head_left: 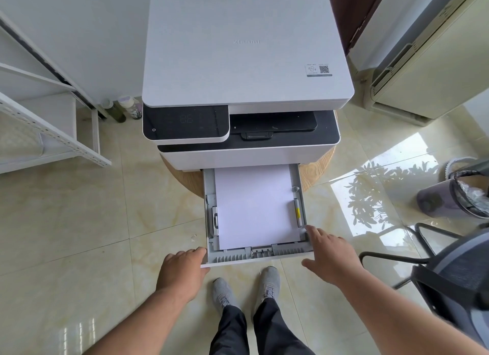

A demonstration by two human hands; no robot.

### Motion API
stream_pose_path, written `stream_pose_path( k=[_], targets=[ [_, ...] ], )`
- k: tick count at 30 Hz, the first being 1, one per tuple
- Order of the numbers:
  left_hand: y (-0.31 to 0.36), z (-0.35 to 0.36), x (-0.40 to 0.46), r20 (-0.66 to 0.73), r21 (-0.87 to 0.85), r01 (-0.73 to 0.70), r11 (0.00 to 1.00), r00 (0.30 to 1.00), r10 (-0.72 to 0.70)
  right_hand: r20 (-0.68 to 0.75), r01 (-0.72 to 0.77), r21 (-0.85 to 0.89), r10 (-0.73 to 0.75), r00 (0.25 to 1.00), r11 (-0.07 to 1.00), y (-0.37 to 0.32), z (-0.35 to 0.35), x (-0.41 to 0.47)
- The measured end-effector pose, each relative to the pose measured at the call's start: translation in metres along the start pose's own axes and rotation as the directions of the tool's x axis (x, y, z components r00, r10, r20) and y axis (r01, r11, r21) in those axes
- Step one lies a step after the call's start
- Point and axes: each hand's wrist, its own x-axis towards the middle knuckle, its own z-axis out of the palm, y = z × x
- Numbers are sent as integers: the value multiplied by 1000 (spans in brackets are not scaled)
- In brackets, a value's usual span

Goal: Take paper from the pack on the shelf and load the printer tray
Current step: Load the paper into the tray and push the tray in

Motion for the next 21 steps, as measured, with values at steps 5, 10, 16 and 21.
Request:
stream_pose_path(
  k=[5,10,16,21],
  targets=[
    [1,2,1,-21,-14,-19,1000,1000,18,-18,-22,-38,21,1000,999,-6,-3,1],
    [-1,0,2,-63,-5,-51,999,997,50,-20,-23,-39,22,1000,999,-1,-5,3],
    [-5,-7,7,-75,-2,-62,998,995,62,-54,38,-63,-41,998,997,0,-6,9],
    [-8,-7,5,-118,11,-90,996,989,91,-83,66,-89,-73,994,994,3,-4,11]
  ],
)
